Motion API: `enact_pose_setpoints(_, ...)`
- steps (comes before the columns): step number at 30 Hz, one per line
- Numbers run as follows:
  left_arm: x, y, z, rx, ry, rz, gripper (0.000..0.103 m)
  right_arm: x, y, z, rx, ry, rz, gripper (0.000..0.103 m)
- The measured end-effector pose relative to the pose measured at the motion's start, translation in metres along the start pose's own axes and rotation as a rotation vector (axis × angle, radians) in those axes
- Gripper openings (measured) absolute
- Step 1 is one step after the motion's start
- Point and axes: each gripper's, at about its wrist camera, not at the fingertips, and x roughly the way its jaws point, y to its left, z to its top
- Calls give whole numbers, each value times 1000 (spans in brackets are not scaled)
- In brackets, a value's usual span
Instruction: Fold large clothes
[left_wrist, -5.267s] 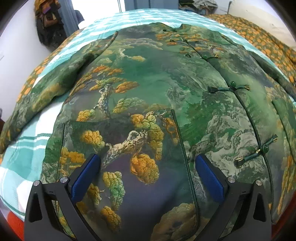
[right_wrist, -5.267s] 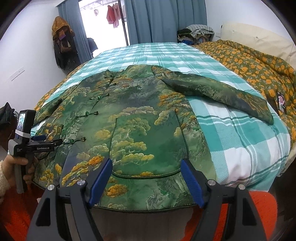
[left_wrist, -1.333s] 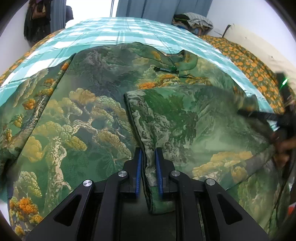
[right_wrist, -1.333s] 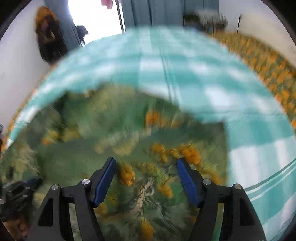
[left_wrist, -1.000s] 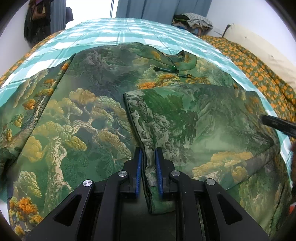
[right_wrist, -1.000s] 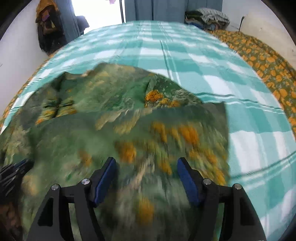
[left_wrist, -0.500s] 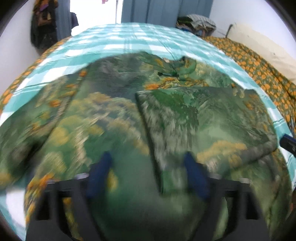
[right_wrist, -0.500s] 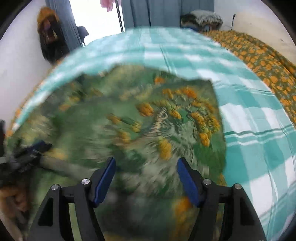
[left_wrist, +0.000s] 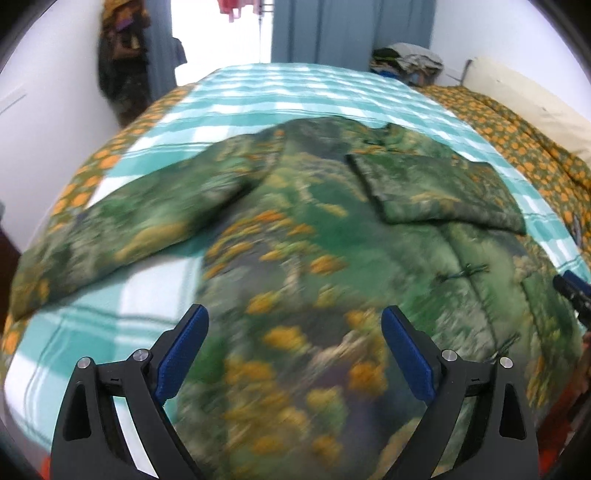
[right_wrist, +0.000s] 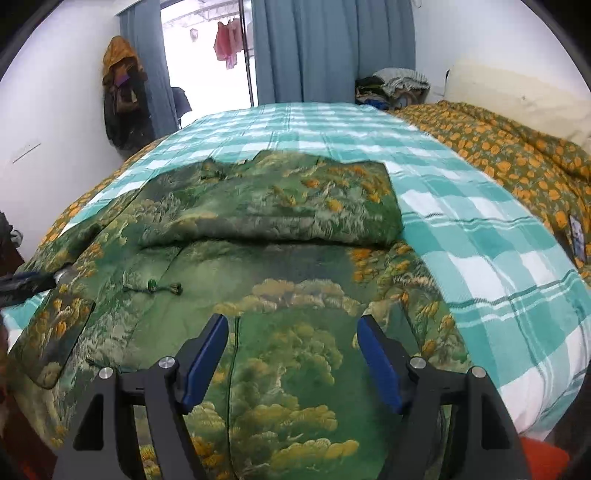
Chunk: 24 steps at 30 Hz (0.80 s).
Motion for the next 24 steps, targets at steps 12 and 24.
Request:
enact_pose_setpoints(12, -12, 62, -23, -186, -1, 76, 95, 7, 42, -20, -137, 6, 43, 74)
enact_pose_setpoints(24, -6, 61, -30, -190, 24, 94, 95, 11, 40, -24, -145, 9, 44, 74)
